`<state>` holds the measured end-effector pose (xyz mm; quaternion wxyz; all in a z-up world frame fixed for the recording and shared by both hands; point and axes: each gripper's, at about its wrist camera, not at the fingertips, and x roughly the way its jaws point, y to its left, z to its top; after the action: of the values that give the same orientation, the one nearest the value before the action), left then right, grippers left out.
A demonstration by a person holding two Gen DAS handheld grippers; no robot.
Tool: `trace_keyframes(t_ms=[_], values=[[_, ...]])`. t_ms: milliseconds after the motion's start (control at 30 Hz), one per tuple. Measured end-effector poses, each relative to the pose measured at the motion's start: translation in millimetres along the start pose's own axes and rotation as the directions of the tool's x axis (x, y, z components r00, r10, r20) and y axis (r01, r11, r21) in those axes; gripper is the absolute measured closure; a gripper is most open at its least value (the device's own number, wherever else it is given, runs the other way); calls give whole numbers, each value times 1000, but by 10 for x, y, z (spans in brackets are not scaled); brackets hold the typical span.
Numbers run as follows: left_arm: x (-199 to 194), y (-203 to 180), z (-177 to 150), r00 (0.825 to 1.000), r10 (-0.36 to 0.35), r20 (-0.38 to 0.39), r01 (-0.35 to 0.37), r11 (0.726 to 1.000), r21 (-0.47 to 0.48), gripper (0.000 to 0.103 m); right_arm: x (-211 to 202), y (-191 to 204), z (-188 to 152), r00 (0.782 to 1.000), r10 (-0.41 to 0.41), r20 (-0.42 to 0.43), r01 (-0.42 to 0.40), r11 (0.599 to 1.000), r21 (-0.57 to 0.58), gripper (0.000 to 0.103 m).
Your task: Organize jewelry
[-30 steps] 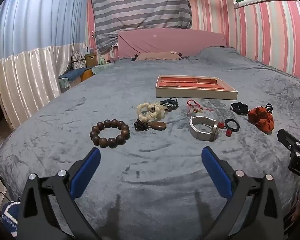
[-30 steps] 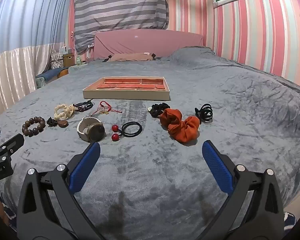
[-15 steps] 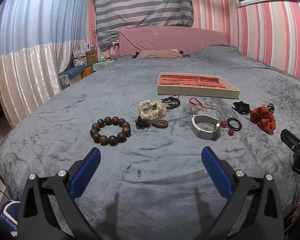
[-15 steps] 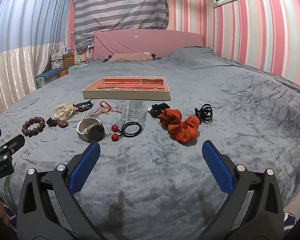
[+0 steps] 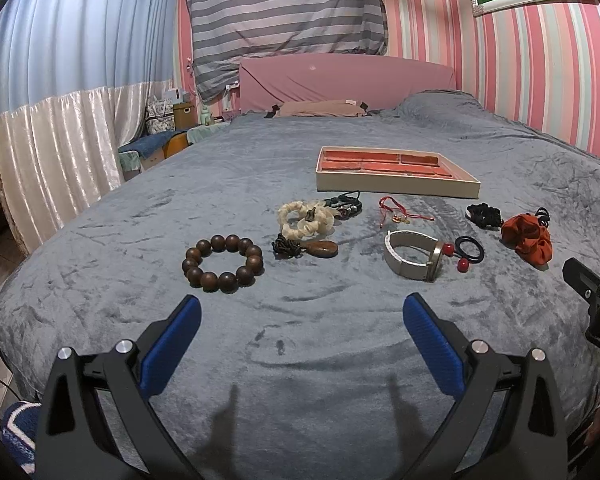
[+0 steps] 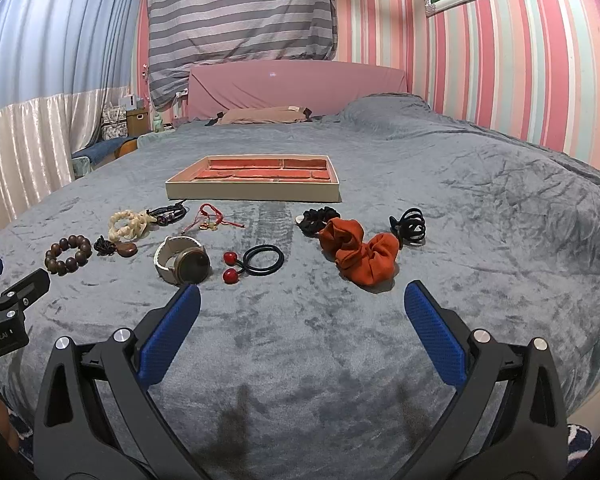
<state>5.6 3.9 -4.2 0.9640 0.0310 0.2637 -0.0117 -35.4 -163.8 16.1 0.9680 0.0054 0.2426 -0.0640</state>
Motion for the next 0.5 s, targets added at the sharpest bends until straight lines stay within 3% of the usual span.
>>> trace_keyframes(t_ms=[500], values=[[1, 7, -3, 1000, 1, 1, -1, 1000, -1, 4, 7, 1, -6, 1000, -1, -3, 1, 1000, 2, 4]])
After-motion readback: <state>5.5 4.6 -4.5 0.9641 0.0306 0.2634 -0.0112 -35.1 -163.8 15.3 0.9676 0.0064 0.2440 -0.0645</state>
